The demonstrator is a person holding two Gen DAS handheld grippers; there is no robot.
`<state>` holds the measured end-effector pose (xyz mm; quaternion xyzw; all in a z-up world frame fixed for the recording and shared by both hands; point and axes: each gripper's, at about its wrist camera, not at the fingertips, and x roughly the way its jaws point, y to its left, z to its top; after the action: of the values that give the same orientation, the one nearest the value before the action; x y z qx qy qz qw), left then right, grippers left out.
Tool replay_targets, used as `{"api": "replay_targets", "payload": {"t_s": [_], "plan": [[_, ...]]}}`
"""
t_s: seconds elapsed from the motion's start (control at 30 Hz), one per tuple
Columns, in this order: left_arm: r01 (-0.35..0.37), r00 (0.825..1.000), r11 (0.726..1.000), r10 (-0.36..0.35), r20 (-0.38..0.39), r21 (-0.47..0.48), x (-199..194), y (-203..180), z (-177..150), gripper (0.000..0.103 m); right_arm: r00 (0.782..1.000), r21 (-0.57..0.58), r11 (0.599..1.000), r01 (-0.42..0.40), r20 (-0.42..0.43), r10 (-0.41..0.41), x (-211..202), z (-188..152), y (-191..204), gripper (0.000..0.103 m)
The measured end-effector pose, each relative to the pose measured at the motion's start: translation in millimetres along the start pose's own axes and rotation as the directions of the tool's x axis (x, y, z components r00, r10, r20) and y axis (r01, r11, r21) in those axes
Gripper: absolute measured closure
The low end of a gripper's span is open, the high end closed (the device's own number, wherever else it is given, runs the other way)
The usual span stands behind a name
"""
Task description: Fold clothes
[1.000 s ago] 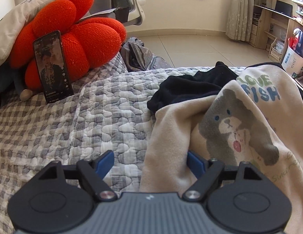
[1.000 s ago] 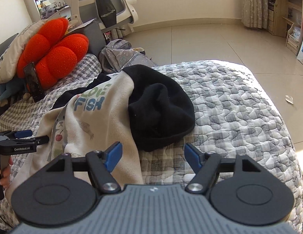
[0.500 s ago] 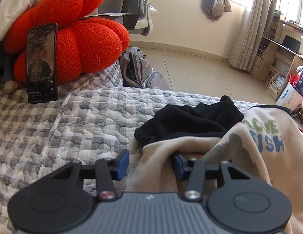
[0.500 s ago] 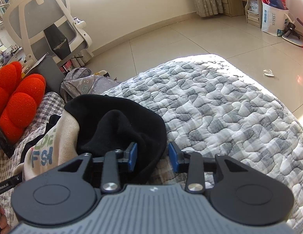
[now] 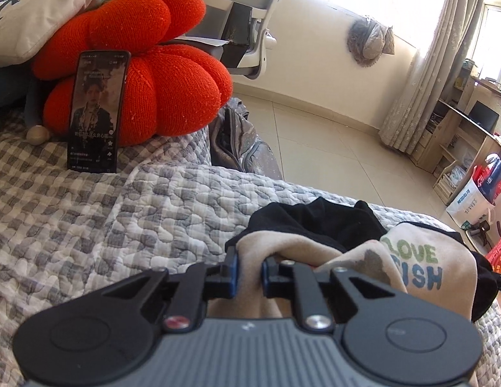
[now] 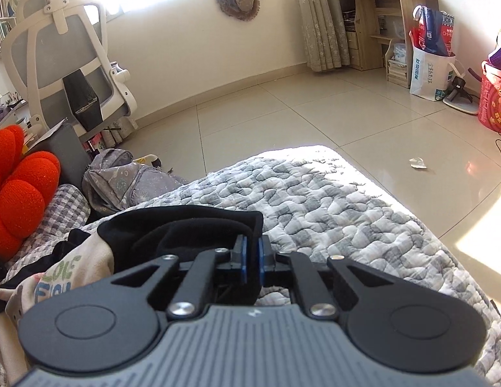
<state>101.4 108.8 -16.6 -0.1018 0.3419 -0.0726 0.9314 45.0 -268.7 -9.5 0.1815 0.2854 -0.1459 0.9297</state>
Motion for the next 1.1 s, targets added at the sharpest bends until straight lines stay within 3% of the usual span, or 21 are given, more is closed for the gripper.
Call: {"api": "replay_targets", "payload": {"t_s": [0.13,0.27,0.37,0.57,0.6,0.67,0.7,0.83,0.9,1.0,1.1], "plan": [[-0.075,0.992,0.995,0.067,-0.105,-0.069,-3,12,-3,0.09,0.997,0.007,0.998,0.069,0.014,-0.069,-6,4,-12,0.096],[-0.114,0.982,0.993,0.109,-0.154,-0.022,-4,10,-7,0.09,0.99,0.024,0.99,0.139,-0.022,-0.139,-2,3,-28,0.096],[-0.111,0.977,0.993,0.116,-0.177,0.04,0,6,-11,0.081,0.987,0.03,0.989,0.143,-0.078,-0.14,7,-1,-36,0.096],[-0.083,0.993,0.995,0.087,-0.086,0.048,-12,6,-5,0.054,0.989,0.011,0.993,0.115,-0.098,-0.113,8,-4,-31,0.086],[-0.076,0.995,0.996,0.079,-0.067,0.045,-15,6,-3,0.051,0.99,0.007,0.994,0.109,-0.089,-0.108,5,-3,-29,0.083],[-0.062,0.997,0.997,0.064,-0.035,0.045,-19,5,-2,0.049,0.993,-0.001,0.995,0.095,-0.069,-0.095,-1,-2,-25,0.064],[-0.055,0.998,0.997,0.056,-0.02,0.048,-20,3,-1,0.049,0.995,-0.006,0.996,0.085,-0.056,-0.086,-3,-1,-22,0.052],[-0.03,1.0,0.991,0.029,0.013,0.132,-14,-11,-7,0.049,0.999,-0.051,0.998,0.043,-0.011,-0.044,-14,-2,-7,0.052],[-0.02,1.0,0.986,0.018,0.01,0.167,-8,-17,-11,0.049,0.999,-0.07,0.997,-0.031,-0.022,0.03,-17,-5,2,0.052],[-0.014,1.0,0.98,0.012,0.012,0.196,-1,-23,-16,0.049,0.978,-0.064,0.978,-0.199,-0.075,0.194,-15,-9,16,0.052],[-0.019,1.0,0.976,0.018,0.007,0.215,5,-24,-21,0.049,0.958,-0.069,0.96,-0.272,-0.111,0.264,-12,-15,28,0.051]]}}
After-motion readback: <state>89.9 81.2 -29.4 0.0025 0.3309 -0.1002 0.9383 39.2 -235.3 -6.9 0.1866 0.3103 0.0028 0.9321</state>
